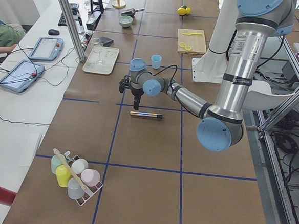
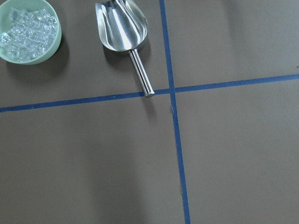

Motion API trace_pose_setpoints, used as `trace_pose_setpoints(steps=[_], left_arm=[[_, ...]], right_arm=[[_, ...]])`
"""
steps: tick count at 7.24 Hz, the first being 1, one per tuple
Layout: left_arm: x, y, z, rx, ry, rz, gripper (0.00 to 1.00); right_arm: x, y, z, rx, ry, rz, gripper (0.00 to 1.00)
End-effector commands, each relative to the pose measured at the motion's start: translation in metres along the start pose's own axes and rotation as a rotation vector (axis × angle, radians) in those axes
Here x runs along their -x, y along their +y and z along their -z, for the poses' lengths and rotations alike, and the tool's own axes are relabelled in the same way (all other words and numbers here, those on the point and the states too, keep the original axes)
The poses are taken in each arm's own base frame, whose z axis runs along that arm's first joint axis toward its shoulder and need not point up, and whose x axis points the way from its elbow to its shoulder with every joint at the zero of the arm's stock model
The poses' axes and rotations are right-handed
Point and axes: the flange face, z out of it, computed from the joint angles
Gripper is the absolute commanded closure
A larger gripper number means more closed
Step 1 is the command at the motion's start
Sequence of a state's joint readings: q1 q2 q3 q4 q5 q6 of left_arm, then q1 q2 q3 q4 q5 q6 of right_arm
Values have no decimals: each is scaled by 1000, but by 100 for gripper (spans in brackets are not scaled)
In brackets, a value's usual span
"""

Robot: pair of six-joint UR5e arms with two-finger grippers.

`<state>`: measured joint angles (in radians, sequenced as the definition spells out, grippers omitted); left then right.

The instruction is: Squeeze lemon into cup

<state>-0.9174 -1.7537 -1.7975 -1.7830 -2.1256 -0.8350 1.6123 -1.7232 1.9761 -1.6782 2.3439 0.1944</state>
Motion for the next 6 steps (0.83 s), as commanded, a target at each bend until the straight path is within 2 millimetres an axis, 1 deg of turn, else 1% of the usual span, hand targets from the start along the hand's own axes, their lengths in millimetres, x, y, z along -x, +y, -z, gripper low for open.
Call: trace_pose_setpoints(steps=[1, 2, 3, 4, 5, 6], left_arm=[[52, -33, 70, -126, -8, -87, 0], [115, -48, 100, -173, -64, -188, 0], [172, -48, 120, -184, -90, -228, 0], [232, -44, 131, -158, -56, -244, 0], [262, -44, 129, -139, -27, -220, 0], [286, -40, 124, -131, -34, -186, 0]], right_arm=[[0, 0, 0, 0, 0, 0, 0], [-1, 0, 0, 2, 0, -2, 0], [0, 0, 0, 3, -3, -2, 0], [0, 0, 0, 2, -1, -2, 0], [-1, 0, -1, 2, -1, -2, 0], [-1, 0, -2, 3, -1, -2, 0]])
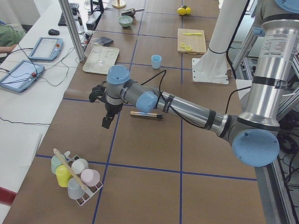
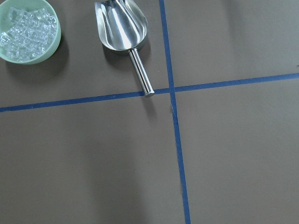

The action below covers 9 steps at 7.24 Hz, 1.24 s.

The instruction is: Squeeze lemon into cup

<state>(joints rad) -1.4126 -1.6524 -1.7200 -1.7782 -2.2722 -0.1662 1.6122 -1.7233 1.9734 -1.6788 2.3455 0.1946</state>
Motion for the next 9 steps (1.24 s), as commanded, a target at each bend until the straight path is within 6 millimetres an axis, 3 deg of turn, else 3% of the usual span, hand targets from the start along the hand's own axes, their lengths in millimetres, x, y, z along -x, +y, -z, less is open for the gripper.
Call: trace_pose_setpoints(steps=[1, 3, 7, 9], left_arm=[[65, 34, 5, 13, -7, 7, 0], [143, 64, 4, 37, -29, 18, 0], [152, 91, -8, 163, -17, 147, 0], [129, 84, 16, 225, -12, 199, 0]], right_arm=[[-1, 0, -1, 1, 0, 2, 0], [-2, 1, -2, 7, -5, -2, 0], [-7, 4, -7, 18, -6, -6, 0], [-12, 4, -13, 30, -5, -17, 0]])
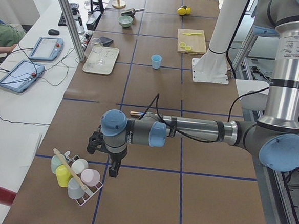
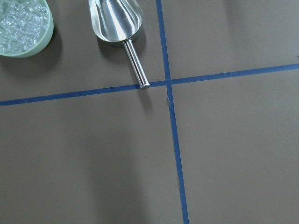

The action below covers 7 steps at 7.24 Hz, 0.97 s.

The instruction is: Squeeze lemon into cup

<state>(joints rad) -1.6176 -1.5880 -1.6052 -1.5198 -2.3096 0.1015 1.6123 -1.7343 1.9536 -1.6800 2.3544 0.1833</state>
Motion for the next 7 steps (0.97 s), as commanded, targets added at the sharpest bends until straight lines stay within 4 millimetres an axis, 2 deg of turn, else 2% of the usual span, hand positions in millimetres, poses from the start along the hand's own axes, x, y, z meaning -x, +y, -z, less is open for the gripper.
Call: trace_pose_setpoints(steps=[1, 2, 4, 7], left_arm=[[-15, 7, 16, 36, 4, 27, 0], [-13, 6, 13, 36, 4, 23, 0], [-15, 7, 17, 28, 4, 18, 0], [-16, 7, 16, 28, 4, 16, 0]], right_arm=[[-4, 1, -4, 11, 0, -10, 0], [-6, 3, -5, 14, 1, -15, 0], [-23, 10, -20, 48, 7, -45, 0], [-62, 17, -59, 125, 25, -66, 0]])
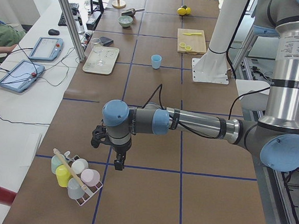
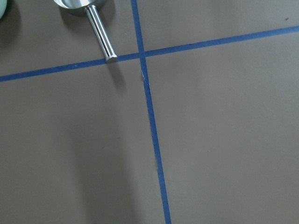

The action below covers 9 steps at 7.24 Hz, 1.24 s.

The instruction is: Squeeze lemon into cup

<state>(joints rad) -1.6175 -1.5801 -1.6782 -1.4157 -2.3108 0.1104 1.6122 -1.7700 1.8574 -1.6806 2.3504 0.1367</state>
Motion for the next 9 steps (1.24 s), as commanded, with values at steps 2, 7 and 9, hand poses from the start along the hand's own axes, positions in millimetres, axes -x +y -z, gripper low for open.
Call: trace_pose_setpoints(steps=[2, 7, 9], left_arm=[[0, -1, 0, 0, -1, -1, 0], [2, 0, -2, -1, 1, -2, 0], [1, 0, -2, -2, 1, -3, 0]], right_arm=[[-10, -3, -25, 51, 10, -5, 0], [18, -18, -25, 50, 10, 58, 0], [24, -23, -20, 40, 8, 69, 0]])
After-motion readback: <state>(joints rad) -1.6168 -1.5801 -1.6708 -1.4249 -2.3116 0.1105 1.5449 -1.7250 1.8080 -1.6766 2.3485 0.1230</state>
